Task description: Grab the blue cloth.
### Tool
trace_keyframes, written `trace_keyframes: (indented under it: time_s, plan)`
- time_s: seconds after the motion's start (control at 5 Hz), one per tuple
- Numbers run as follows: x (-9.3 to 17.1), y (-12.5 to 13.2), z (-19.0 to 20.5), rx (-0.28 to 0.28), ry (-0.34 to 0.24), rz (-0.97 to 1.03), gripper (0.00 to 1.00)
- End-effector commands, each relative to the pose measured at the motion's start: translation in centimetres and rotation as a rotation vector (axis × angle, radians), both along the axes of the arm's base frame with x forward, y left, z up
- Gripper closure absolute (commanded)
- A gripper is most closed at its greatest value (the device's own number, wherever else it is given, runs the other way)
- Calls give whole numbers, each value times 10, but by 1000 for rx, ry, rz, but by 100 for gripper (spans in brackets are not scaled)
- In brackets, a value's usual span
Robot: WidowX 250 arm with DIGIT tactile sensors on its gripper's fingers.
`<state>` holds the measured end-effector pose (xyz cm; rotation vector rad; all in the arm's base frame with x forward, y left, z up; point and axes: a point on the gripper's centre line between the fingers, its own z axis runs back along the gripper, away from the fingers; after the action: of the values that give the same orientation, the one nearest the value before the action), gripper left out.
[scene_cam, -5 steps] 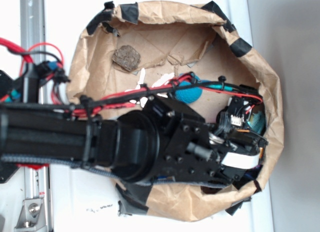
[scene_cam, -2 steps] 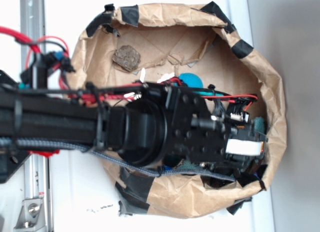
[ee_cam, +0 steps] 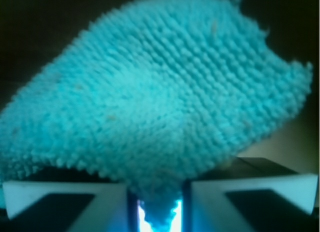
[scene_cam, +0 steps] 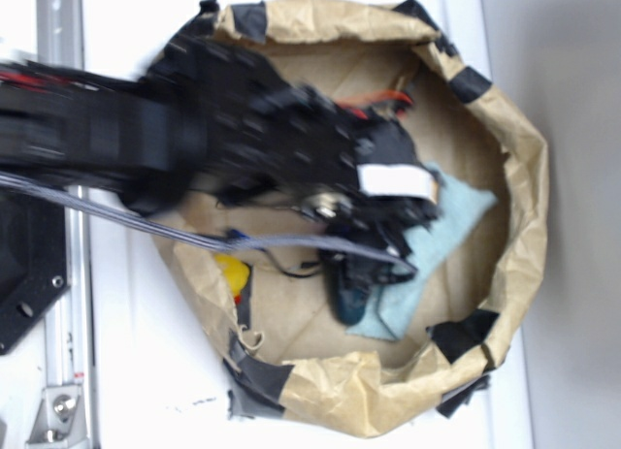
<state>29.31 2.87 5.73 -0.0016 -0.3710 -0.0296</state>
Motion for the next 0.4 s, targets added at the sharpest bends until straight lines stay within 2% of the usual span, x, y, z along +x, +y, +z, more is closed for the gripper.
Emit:
trace_keyframes:
  time_s: [0.0,0.2]
  plan:
    - [-28,21,60,-65,-81,100,100]
    - [-28,9,83,-55,-29,60,100]
